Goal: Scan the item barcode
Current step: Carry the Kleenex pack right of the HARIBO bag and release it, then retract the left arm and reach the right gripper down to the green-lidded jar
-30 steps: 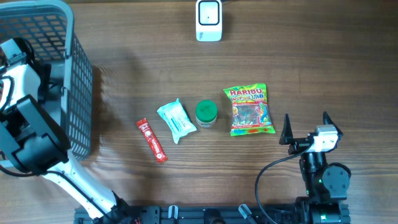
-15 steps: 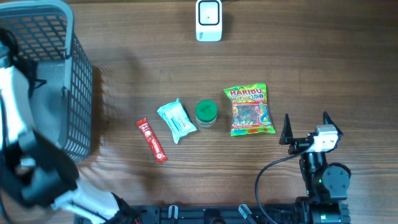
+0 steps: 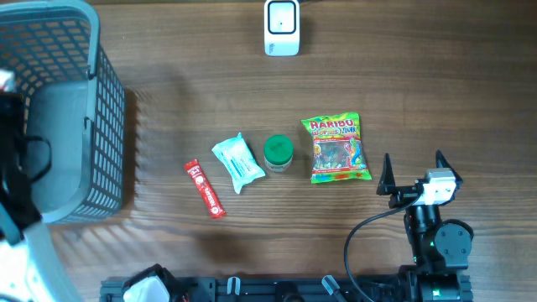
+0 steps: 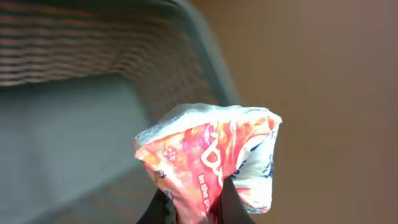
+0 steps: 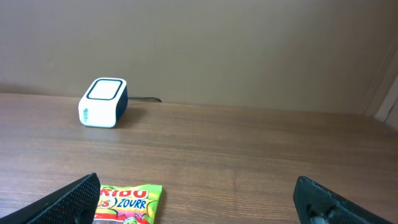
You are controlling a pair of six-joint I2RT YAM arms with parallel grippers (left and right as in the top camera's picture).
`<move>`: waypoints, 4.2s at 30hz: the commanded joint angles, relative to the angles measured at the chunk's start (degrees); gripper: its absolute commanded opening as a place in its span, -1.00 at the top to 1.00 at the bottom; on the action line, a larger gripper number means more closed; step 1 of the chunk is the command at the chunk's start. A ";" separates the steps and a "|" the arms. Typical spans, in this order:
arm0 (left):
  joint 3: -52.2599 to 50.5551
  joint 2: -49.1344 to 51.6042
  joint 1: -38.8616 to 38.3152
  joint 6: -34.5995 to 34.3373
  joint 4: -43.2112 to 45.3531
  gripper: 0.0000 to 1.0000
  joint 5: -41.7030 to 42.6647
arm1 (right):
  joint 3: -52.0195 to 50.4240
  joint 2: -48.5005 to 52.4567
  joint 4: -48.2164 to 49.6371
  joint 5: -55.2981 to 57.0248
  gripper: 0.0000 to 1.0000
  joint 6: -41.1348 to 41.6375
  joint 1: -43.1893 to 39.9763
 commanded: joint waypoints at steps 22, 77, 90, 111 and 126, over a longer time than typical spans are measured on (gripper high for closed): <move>0.04 35.91 -59.84 18.56 7.85 0.92 7.37 | -0.04 -0.02 0.15 -0.52 -1.00 -0.76 0.22; 0.07 0.17 -65.57 42.91 35.89 -0.99 -42.97 | -0.04 -0.02 0.15 -0.52 -1.00 -0.79 0.22; 0.04 -11.61 -64.48 59.74 37.42 -0.99 -52.24 | -0.04 -0.02 1.70 -5.07 -1.00 5.40 0.22; -19.12 -46.03 -33.94 45.99 35.98 -1.00 -10.21 | 10.82 18.86 6.75 -53.44 -1.00 58.18 0.22; -19.12 -51.80 -35.50 46.25 36.28 -1.00 -7.69 | 48.28 45.77 -36.02 -9.84 -0.99 62.18 25.55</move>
